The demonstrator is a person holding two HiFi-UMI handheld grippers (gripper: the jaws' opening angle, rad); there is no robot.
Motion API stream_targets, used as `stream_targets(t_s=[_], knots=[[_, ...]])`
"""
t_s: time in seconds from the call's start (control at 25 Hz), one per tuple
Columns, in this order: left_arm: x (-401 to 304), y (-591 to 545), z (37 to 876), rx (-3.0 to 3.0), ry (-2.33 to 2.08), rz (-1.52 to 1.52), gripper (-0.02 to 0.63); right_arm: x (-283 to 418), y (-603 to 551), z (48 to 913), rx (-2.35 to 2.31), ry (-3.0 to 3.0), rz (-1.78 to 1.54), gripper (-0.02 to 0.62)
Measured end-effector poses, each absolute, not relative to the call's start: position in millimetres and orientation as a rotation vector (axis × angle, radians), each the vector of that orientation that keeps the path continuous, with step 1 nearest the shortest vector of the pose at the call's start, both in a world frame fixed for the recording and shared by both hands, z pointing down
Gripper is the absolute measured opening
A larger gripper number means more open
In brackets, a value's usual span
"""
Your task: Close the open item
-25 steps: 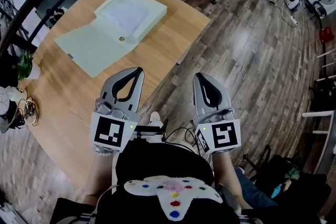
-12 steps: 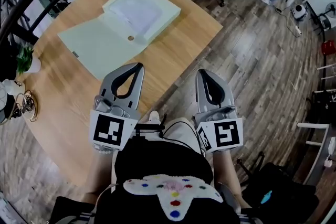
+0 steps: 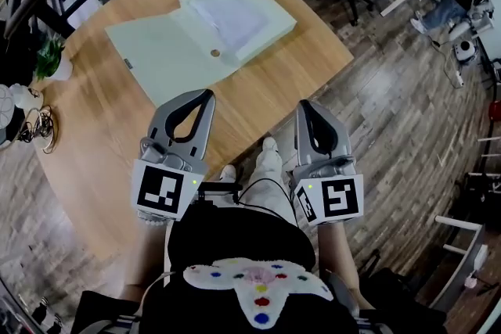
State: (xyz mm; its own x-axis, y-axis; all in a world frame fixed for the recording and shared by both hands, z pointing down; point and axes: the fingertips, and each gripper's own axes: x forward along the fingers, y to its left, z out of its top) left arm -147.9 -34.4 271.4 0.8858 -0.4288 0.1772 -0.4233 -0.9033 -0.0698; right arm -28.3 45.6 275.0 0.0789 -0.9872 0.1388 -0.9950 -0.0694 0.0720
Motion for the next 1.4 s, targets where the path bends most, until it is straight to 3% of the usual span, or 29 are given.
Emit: stream_targets(t_s=[0.8,1.16,1.4], knots=[[-136,-80,304,-3.032,1.264,-0.303,0.011,13,-43,299,1.783,-2.370,0.135,0.008],[-145,-94,323,-2.963,1.644,-0.262,0.128,22,-77,303,1.562,-2.498,0.121,0.008],[-154,-95,341,-2.925,1.847,-0.256,0.169,22,-90,310,1.442,-2.560,0.133,0.008]])
